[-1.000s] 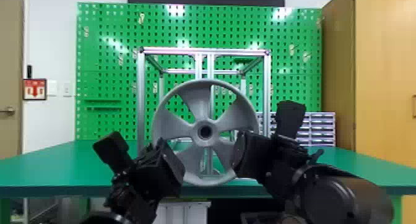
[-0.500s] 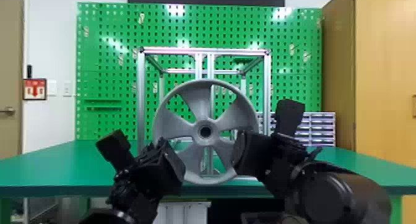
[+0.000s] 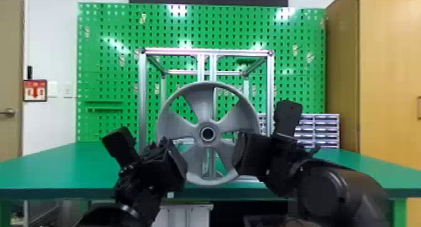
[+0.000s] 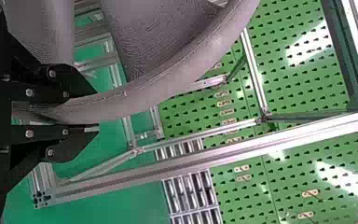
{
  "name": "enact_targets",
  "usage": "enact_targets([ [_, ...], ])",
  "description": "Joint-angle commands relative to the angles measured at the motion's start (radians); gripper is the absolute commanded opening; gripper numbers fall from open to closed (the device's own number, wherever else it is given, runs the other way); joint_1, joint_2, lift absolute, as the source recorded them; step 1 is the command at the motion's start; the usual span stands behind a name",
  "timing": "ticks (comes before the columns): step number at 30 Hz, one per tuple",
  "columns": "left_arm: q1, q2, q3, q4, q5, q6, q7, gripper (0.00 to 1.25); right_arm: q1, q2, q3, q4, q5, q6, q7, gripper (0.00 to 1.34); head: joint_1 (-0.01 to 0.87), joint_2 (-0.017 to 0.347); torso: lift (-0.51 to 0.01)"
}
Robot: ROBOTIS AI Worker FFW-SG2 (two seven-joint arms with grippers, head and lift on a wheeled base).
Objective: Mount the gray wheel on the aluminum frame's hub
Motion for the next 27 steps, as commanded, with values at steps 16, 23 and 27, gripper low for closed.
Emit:
enact_targets([
  [16, -0.016, -0.007, 0.003, 0.034, -0.009, 0.0, 0.0, 0.38, -0.028, 0.001, 0.003, 0.039, 0.005, 0.0, 0.0, 0.25, -0.005, 0.006, -0.499],
  [23, -0.016, -0.007, 0.004, 0.034, -0.009, -0.001, -0.001, 0.38, -0.027, 0.001, 0.003, 0.039, 0.007, 0.0, 0.0, 0.25, -0.005, 0.006, -0.499],
  [27, -0.014, -0.007, 0.003, 0.034, -0.011, -0.001, -0.003, 0.38, -0.025, 0.001, 0.003, 0.039, 0.007, 0.0, 0.0, 0.25, -0.005, 0.006, -0.499],
])
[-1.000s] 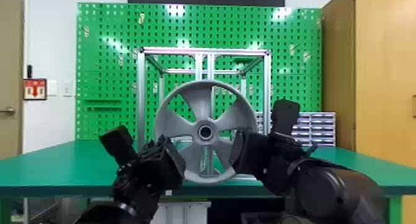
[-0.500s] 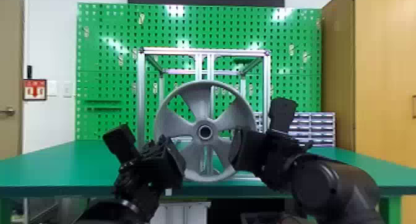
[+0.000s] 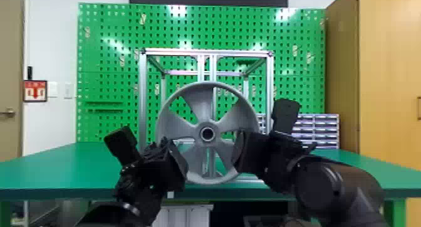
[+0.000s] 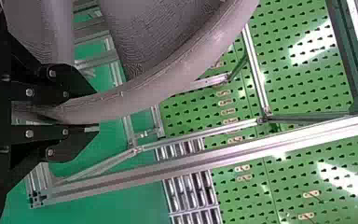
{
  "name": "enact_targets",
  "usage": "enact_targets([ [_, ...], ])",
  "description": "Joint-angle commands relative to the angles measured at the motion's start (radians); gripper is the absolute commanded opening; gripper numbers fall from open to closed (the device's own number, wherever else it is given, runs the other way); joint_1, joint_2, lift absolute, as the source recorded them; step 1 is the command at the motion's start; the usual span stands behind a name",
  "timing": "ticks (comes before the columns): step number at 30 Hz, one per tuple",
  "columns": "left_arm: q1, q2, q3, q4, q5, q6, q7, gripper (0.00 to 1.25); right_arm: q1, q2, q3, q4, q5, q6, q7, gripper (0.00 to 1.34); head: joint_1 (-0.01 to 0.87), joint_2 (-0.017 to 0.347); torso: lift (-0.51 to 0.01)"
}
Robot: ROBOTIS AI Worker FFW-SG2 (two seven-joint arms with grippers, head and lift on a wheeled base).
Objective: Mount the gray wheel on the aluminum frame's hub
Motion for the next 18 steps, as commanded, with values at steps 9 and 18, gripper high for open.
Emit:
enact_targets([
  [9, 0.003, 0.0, 0.0, -0.002, -0.002, -0.001, 0.0, 0.38, 0.002, 0.001, 0.0, -0.002, -0.002, 0.0, 0.0, 0.25, -0.005, 0.006, -0.499],
  [18, 0.004, 0.0, 0.0, -0.003, -0.004, -0.004, -0.006, 0.47, 0.006, 0.001, -0.002, -0.002, -0.002, -0.006, 0.0, 0.51, -0.005, 0.006, -0.499],
])
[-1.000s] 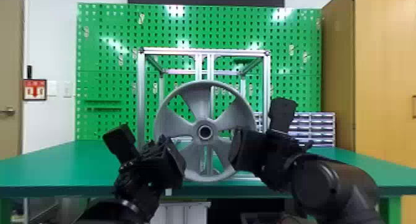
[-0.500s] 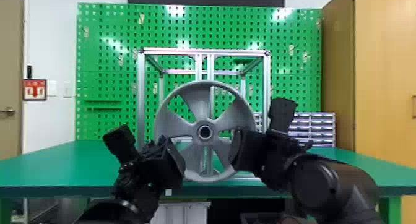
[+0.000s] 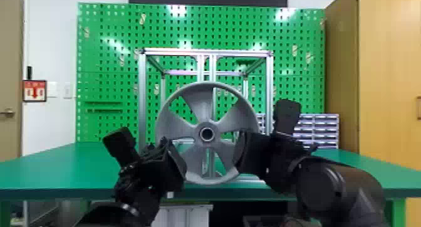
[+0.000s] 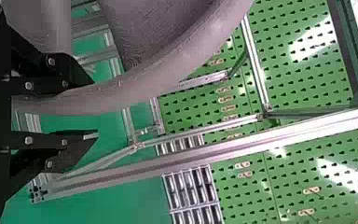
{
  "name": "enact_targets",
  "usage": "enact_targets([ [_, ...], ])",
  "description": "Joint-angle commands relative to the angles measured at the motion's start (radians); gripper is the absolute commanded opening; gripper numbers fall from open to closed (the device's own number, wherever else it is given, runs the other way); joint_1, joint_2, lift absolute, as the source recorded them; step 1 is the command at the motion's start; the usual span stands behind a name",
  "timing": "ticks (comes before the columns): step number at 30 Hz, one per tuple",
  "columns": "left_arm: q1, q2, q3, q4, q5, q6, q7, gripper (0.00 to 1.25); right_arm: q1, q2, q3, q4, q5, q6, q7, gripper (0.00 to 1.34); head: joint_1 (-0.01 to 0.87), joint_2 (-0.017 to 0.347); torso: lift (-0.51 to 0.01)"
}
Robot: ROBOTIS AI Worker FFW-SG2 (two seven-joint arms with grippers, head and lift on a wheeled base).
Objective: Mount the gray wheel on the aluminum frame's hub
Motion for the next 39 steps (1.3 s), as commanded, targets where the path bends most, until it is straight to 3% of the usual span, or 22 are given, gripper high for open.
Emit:
enact_targets([
  [1, 0.0, 0.0, 0.0, -0.002, -0.001, -0.001, -0.003, 0.49, 0.002, 0.001, -0.001, 0.0, 0.0, -0.006, 0.0, 0.56, -0.005, 0.006, -0.499],
  [19, 0.006, 0.0, 0.0, -0.008, -0.001, -0.003, -0.023, 0.85, 0.007, 0.001, -0.001, 0.0, -0.002, -0.017, 0.0, 0.98, -0.005, 0.006, -0.499],
  [26, 0.006, 0.0, 0.0, -0.009, -0.001, -0.006, -0.028, 1.08, 0.007, 0.001, -0.003, 0.0, -0.003, -0.018, 0.0, 1.15, -0.005, 0.006, -0.499],
  [30, 0.006, 0.0, 0.0, -0.009, 0.0, -0.008, -0.029, 1.11, 0.008, 0.001, -0.003, -0.002, -0.003, -0.02, 0.0, 1.22, -0.005, 0.006, -0.499],
  [39, 0.006, 0.002, 0.0, -0.012, -0.001, -0.009, -0.029, 1.13, 0.01, 0.001, -0.003, -0.002, -0.003, -0.023, 0.0, 1.23, -0.005, 0.006, -0.499],
])
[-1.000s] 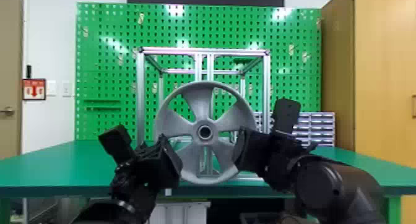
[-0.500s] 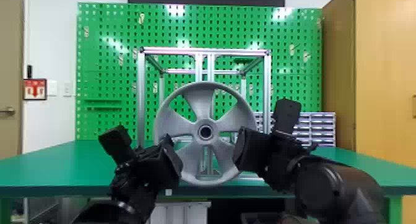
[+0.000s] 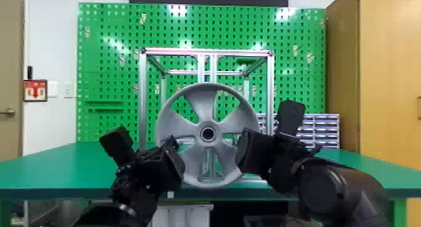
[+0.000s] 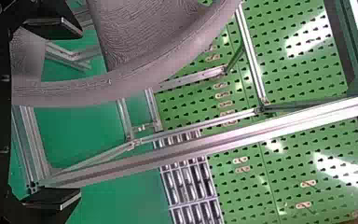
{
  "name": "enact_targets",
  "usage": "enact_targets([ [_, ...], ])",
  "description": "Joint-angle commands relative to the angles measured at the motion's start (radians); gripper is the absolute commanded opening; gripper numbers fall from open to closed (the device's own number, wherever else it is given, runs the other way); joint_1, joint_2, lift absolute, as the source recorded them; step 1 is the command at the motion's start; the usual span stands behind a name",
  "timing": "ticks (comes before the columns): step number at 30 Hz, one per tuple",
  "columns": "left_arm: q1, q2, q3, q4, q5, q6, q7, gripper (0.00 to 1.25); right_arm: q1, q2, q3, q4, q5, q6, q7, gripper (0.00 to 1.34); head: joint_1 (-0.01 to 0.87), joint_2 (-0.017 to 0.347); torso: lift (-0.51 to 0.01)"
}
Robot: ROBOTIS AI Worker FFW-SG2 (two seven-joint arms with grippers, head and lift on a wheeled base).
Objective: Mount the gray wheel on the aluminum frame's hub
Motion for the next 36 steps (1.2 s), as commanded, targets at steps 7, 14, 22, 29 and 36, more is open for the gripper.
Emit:
enact_targets([
  [7, 0.007, 0.002, 0.0, -0.014, -0.003, -0.001, 0.0, 1.13, 0.008, 0.001, 0.0, -0.014, 0.0, -0.004, 0.0, 1.23, -0.005, 0.006, -0.499],
  [14, 0.038, 0.018, 0.0, -0.067, -0.014, 0.002, 0.0, 1.13, 0.037, 0.001, 0.0, -0.072, -0.008, 0.014, 0.0, 1.24, -0.005, 0.006, -0.499],
  [22, 0.104, 0.05, 0.011, -0.171, -0.02, 0.038, 0.0, 1.13, 0.109, 0.001, 0.0, -0.167, -0.021, 0.019, 0.005, 1.24, -0.005, 0.006, -0.499],
  [29, 0.175, 0.087, 0.031, -0.269, -0.019, 0.084, -0.001, 1.14, 0.209, 0.001, -0.018, -0.27, -0.025, 0.022, 0.026, 1.24, -0.005, 0.006, -0.499],
  [36, 0.231, 0.107, 0.052, -0.335, -0.014, 0.115, -0.018, 1.13, 0.31, -0.012, -0.037, -0.368, -0.034, 0.022, 0.031, 1.24, -0.005, 0.006, -0.499],
])
